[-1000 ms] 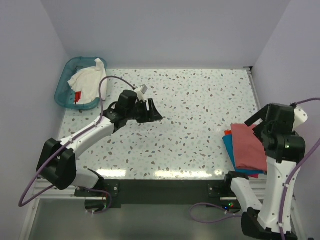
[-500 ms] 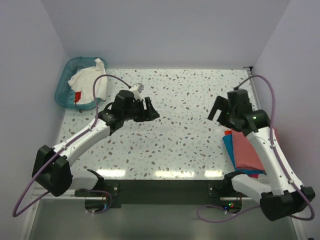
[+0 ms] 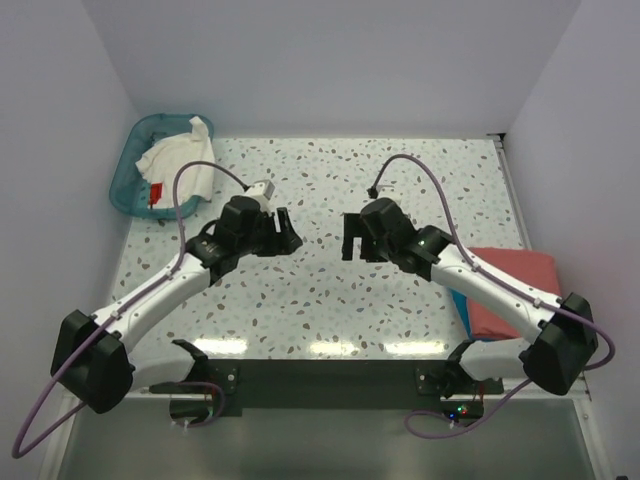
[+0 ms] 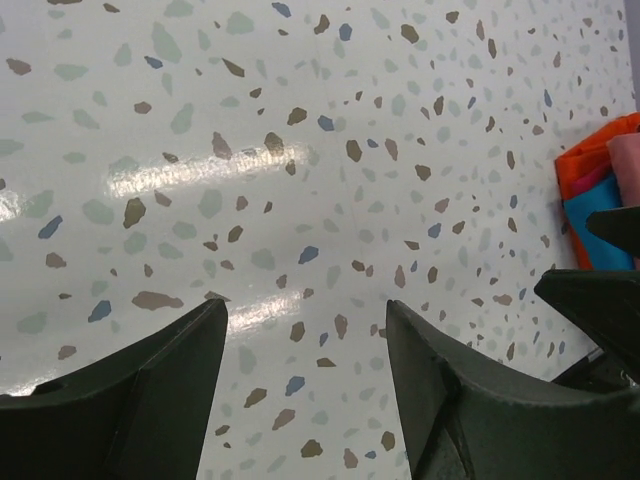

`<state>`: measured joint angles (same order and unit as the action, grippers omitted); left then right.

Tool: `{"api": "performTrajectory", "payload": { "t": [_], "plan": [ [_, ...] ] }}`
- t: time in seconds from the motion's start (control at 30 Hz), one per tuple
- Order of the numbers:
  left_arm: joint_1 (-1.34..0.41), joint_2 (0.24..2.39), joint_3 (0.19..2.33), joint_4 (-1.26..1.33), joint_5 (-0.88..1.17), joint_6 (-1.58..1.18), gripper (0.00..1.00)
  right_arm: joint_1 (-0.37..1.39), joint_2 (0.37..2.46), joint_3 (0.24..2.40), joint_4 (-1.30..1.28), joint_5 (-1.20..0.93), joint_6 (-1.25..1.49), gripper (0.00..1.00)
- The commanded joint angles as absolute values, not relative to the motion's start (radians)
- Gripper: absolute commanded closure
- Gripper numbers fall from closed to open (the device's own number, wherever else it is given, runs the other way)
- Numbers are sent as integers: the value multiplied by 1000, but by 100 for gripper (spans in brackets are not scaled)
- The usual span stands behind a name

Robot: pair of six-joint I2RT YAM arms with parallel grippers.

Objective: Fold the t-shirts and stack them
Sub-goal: Reset both grippers

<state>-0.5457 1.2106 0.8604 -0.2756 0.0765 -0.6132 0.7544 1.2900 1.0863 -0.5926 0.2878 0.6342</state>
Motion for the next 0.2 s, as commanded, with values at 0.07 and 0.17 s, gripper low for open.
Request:
{"api": "performTrajectory", "payload": {
  "t": [0.07, 0.17],
  "plan": [
    [-546, 1154, 812, -281, 5, -583, 30, 761, 1285, 1029, -443, 310, 608, 1],
    [-545, 1147, 814, -284, 3, -574, 30, 759, 1289, 1029, -440, 313, 588, 1]
  ]
}}
